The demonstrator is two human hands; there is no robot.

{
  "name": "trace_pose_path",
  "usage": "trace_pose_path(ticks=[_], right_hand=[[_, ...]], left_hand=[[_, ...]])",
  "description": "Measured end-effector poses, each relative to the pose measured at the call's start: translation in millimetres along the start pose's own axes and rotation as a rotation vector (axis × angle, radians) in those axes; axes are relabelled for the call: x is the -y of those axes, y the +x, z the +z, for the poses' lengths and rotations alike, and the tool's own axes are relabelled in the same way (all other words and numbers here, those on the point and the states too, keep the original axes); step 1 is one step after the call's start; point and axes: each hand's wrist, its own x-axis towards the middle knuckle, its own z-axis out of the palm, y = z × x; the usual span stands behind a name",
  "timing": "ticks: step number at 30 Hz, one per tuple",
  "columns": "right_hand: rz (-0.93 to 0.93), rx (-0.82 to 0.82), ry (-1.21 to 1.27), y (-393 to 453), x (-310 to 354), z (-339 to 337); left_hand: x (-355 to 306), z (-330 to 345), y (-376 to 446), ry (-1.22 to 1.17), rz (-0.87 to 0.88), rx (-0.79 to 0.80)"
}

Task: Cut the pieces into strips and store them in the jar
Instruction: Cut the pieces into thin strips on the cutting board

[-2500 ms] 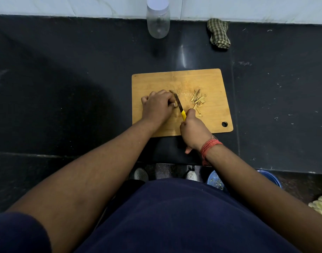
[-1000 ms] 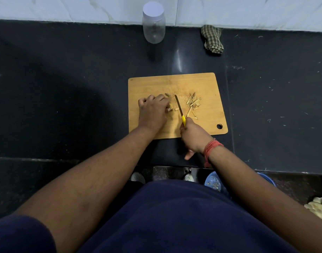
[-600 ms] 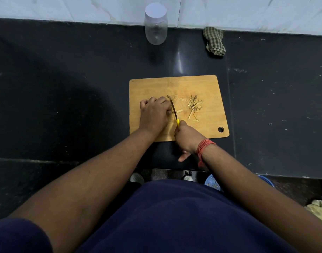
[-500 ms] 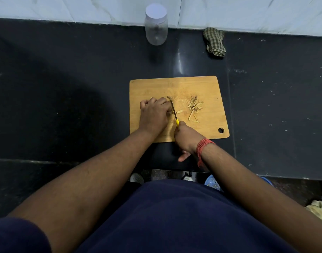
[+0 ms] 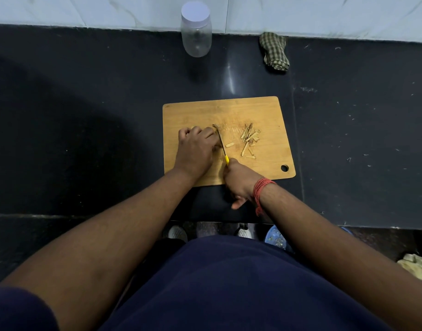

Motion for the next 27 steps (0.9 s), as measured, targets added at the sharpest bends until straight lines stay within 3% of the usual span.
trace_pose_path(ticks=[8,10,11,12,13,15,17,18,19,21,27], right_hand=[[-0.010,-0.020,-0.001,1,-16,13],[-0.076,-0.201,-0.057,4,-29,19],[-0.178,-0.367,-0.198,5,-28,17],[-0.252,-0.346,-0.517,-5,-29,17],[-0.265,-0.198,-0.860,-8,-32,19],[-0.238,0.029,-1.200,-9,-37,19],[-0.173,0.047,-0.900,-22,-39,13],[-0.058,0.021,-0.531,-23,-40,14],[-0.062,-0.043,-0.270,-22,-47,13],[0.023,-0.053,0.126,-29,-44,5],[-0.105,-0.164,0.054,-25,-20,-3]], left_hand=[[-2,0,2,0.050,0.009,-0.019],[-3,0,2,0.055,0.006,-0.027],[-3,0,2,0.057,0.005,-0.030],[-4,0,2,0.061,0.005,-0.029],[-4,0,2,0.065,0.004,-0.024],[-4,0,2,0.067,0.005,-0.015],[-4,0,1,0.066,0.012,-0.016],[-4,-1,1,0.063,0.015,-0.016],[-4,-1,0,0.057,0.015,-0.013],[-4,-2,-1,0.040,0.006,0.003],[2,-5,-2,-0.027,-0.034,0.035]])
